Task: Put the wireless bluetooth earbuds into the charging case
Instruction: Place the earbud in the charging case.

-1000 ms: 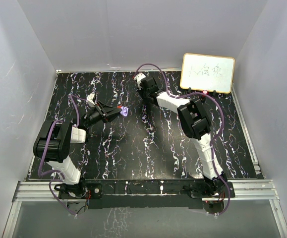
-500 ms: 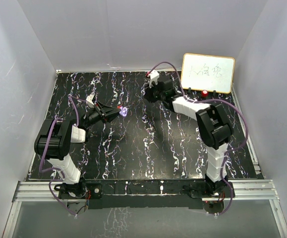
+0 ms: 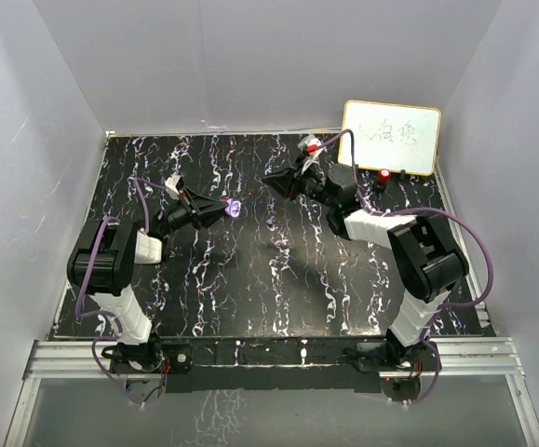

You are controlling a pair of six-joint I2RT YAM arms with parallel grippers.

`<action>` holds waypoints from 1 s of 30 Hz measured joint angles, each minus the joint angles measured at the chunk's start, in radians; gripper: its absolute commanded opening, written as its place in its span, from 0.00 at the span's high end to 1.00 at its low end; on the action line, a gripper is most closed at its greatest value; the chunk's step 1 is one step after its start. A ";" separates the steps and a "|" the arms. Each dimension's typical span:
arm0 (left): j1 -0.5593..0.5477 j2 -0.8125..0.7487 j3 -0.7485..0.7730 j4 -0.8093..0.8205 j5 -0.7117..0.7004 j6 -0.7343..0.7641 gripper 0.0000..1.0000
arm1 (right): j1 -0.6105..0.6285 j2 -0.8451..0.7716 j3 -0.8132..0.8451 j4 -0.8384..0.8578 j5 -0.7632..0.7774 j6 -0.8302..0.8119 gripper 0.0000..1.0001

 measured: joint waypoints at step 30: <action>-0.111 0.152 0.164 0.051 -0.064 -0.205 1.00 | 0.051 0.167 -0.156 0.662 -0.065 0.291 1.00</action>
